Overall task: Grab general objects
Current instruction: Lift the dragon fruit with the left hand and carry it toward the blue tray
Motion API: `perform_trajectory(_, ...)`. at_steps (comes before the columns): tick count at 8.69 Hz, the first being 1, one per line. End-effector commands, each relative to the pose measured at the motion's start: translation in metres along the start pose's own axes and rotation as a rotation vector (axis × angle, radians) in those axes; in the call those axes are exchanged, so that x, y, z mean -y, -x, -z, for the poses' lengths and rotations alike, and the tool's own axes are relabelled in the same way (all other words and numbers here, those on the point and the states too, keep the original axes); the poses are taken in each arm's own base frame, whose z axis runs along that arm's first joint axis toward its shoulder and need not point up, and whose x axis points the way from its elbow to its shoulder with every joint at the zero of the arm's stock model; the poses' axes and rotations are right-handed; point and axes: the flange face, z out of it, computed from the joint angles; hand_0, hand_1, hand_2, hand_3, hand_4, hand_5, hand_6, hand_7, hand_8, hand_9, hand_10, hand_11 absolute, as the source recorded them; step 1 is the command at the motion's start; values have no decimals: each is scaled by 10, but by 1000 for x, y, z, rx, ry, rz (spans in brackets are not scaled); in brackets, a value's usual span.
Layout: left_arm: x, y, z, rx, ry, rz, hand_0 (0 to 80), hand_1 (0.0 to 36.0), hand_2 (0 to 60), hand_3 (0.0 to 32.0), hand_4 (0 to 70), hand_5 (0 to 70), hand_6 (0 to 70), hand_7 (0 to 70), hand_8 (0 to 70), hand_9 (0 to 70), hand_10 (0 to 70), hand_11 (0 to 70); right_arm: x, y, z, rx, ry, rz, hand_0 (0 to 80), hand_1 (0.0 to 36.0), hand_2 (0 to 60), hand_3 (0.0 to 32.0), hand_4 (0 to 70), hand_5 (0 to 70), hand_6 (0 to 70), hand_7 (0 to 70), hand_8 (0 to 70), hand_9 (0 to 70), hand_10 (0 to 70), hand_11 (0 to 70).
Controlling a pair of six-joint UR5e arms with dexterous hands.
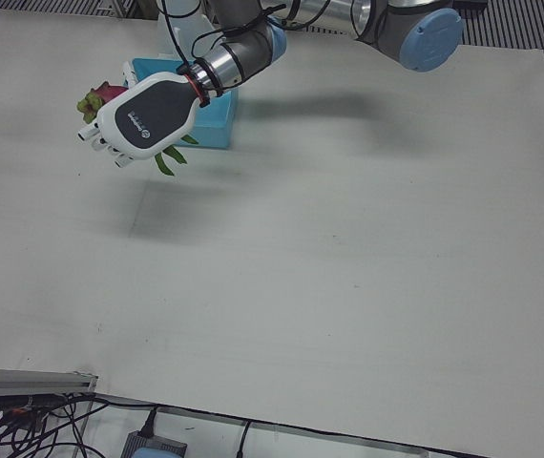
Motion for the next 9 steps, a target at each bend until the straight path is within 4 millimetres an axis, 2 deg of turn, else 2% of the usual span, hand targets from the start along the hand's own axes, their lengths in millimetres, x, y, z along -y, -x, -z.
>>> perform_trajectory(1, -76, 32, -13, -34, 176, 74, 317, 0, 384, 0, 469, 700, 700, 700, 700, 700, 700, 700, 0, 0, 0, 0, -1, 2, 0, 0, 0, 0, 0, 0, 0, 0, 0, 0, 0, 0)
perform_trajectory(4, -111, 57, -12, -29, 275, 109, 359, 0, 383, 0, 504, 700, 700, 700, 700, 700, 700, 700, 0, 0, 0, 1, 0, 0, 0, 0, 0, 0, 0, 0, 0, 0, 0, 0, 0, 0)
perform_trajectory(5, -117, 71, -18, -17, 333, 112, 368, 0, 371, 0, 493, 700, 700, 700, 700, 700, 700, 700, 0, 0, 0, 0, -1, 0, 0, 0, 0, 0, 0, 0, 0, 0, 0, 0, 0, 0)
perform_trajectory(6, -118, 73, -20, -21, 346, 117, 398, 0, 148, 0, 386, 700, 700, 628, 573, 665, 667, 700, 0, 0, 0, 0, -1, 2, 0, 0, 0, 0, 0, 0, 0, 0, 0, 0, 0, 0)
perform_trajectory(7, -118, 74, -19, -14, 356, 117, 415, 1, 78, 0, 256, 700, 561, 430, 372, 411, 421, 589, 0, -1, 0, 0, -1, 0, 0, 0, 0, 0, 0, 0, 0, 0, 0, 0, 0, 0)
perform_trajectory(8, -117, 74, -18, -13, 358, 114, 459, 55, 97, 0, 204, 700, 364, 314, 195, 230, 195, 287, 0, 0, 0, 1, 0, 0, 0, 0, 0, 0, 0, 0, 0, 0, 0, 0, 0, 0)
perform_trajectory(9, -117, 74, -18, -13, 358, 114, 458, 57, 74, 0, 158, 700, 293, 256, 141, 145, 138, 204, 0, 0, 0, 1, 0, 2, 0, 0, 0, 0, 0, 0, 0, 0, 0, 0, 0, 0)
